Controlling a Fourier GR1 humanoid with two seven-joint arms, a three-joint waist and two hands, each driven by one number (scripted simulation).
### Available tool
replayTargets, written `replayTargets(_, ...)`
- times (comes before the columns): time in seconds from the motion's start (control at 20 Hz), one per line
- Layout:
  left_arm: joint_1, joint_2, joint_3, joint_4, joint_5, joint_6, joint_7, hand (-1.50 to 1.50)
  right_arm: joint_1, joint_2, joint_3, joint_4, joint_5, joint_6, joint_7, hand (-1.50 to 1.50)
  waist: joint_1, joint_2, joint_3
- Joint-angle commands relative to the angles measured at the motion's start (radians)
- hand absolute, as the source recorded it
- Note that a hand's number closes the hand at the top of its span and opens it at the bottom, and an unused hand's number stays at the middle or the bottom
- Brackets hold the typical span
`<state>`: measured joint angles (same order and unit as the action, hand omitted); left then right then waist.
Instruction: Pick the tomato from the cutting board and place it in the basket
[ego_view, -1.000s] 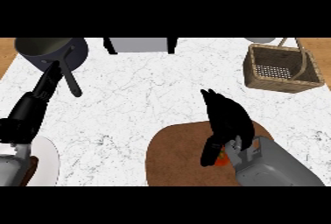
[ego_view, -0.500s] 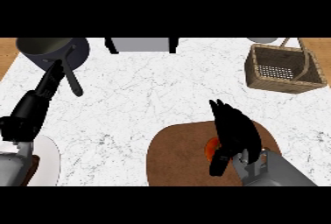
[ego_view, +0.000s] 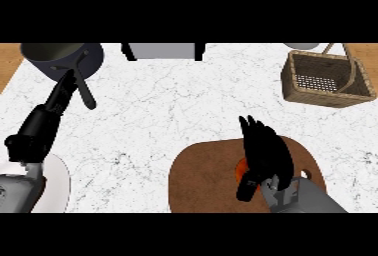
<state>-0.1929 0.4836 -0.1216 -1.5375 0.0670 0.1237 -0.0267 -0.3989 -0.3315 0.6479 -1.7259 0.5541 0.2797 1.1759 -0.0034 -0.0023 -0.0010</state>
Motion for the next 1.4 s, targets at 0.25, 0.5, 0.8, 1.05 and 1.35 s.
replayTargets(0.25, -0.022, -0.032, 0.029, 0.054, -0.020, -0.025, -0.030, 0.00, 0.111, 0.025, -0.025, -0.023, 0.098, 0.035, 0.095, -1.50, -0.008, 0.002, 0.000)
replayTargets(0.5, -0.010, -0.023, 0.045, 0.022, -0.028, -0.042, -0.002, 0.00, 0.185, 0.053, -0.027, 0.037, 0.157, 0.007, 0.023, -1.50, -0.001, 0.002, 0.001)
replayTargets(0.8, -0.014, -0.044, 0.053, -0.026, -0.038, -0.051, 0.040, 0.00, 0.187, 0.132, -0.053, 0.046, 0.218, 0.026, 0.052, -1.50, 0.004, 0.001, 0.001)
replayTargets(1.05, -0.044, -0.043, 0.087, 0.041, -0.044, -0.084, 0.009, 0.00, 0.239, 0.198, -0.029, 0.076, 0.285, 0.004, 0.047, -1.50, 0.000, 0.002, 0.001)
replayTargets(1.35, 0.035, -0.101, 0.078, -0.037, -0.110, -0.075, 0.015, 0.00, 0.267, 0.171, -0.132, 0.088, 0.297, 0.012, -0.109, 1.50, 0.004, 0.002, 0.001)
